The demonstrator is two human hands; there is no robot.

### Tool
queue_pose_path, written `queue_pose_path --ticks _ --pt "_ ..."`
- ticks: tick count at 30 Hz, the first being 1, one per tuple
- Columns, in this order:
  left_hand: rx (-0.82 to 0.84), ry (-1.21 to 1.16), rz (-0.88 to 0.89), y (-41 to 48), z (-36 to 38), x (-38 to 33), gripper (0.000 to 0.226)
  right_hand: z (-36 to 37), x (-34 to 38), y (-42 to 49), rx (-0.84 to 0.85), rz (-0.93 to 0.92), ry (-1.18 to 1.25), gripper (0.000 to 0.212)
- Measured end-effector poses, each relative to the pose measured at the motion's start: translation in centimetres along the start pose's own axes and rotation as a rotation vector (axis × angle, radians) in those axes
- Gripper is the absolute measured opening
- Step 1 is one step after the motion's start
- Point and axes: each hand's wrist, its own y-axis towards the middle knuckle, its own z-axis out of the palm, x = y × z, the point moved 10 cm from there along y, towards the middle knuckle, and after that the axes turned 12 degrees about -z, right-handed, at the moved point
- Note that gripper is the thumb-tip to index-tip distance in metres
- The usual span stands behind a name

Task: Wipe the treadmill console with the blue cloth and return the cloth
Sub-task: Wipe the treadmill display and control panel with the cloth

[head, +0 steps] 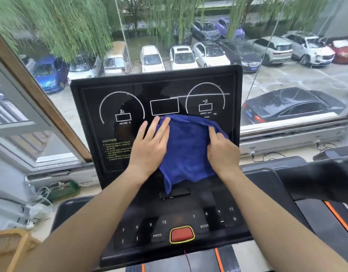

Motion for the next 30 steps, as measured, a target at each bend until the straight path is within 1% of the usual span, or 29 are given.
queue_pose_path --ticks 3,4,6,8,9,11,13,14,15,17,19,22,24,26,28,29,30 --pt "0.003 0.068 -0.104 0.1 -0.4 0.1 0.036 1.8 1.1 -0.5 0.102 0.215 0.200 0.069" --pt "-0.005 0.078 -0.118 0.0 -0.7 -0.2 0.033 2.3 1.6 -0.8 0.084 0.249 0.255 0.071" --pt "0.010 0.087 -0.113 0.0 -1.0 -1.1 0.033 2.7 2.3 -1.4 0.032 0.247 0.303 0.073" --pt "0.087 0.063 -0.143 0.4 -0.7 -1.3 0.035 2.8 1.8 -1.8 -0.028 0.219 0.228 0.069" --pt "0.125 0.032 -0.176 0.5 -0.6 -1.3 0.040 3.0 1.3 -1.9 -0.051 0.197 0.183 0.068" --pt "0.160 -0.039 -0.255 0.5 -0.2 -1.5 0.049 3.9 0.4 -1.9 -0.034 0.107 0.109 0.069" --pt "0.133 -0.115 -0.329 -0.2 0.3 -2.8 0.046 5.1 0.0 -1.6 0.016 -0.013 0.066 0.073" --pt "0.153 -0.187 -0.361 -0.6 0.8 -3.8 0.047 5.6 0.0 -1.4 0.038 -0.066 0.046 0.074" --pt "0.210 -0.231 -0.374 -1.1 1.6 -4.7 0.056 6.1 0.0 -1.2 0.050 -0.114 0.020 0.075" --pt "0.331 -0.242 -0.368 -1.7 3.3 -5.4 0.071 6.3 0.4 -0.2 0.032 -0.199 -0.002 0.077" --pt "0.314 -0.226 -0.353 -0.4 4.1 -4.1 0.074 5.2 1.3 2.2 -0.026 -0.291 0.012 0.077" --pt "0.190 -0.170 -0.345 5.2 3.6 -0.4 0.074 1.8 2.8 8.5 -0.112 -0.414 -0.005 0.076" --pt "0.141 -0.149 -0.349 9.6 2.8 1.4 0.075 -0.3 3.0 12.1 -0.145 -0.413 -0.005 0.074" --pt "0.120 -0.146 -0.341 12.1 2.3 1.2 0.076 -1.2 2.5 13.1 -0.183 -0.360 -0.009 0.072" --pt "0.106 -0.163 -0.297 11.2 2.6 -0.2 0.076 -0.3 1.1 11.1 -0.194 -0.221 -0.007 0.072" --pt "0.117 -0.155 -0.244 9.3 3.2 -1.2 0.076 0.9 0.7 9.1 -0.174 -0.164 -0.017 0.073" --pt "0.139 -0.142 -0.185 6.8 3.9 -2.3 0.078 2.5 0.9 6.6 -0.137 -0.160 -0.028 0.072"
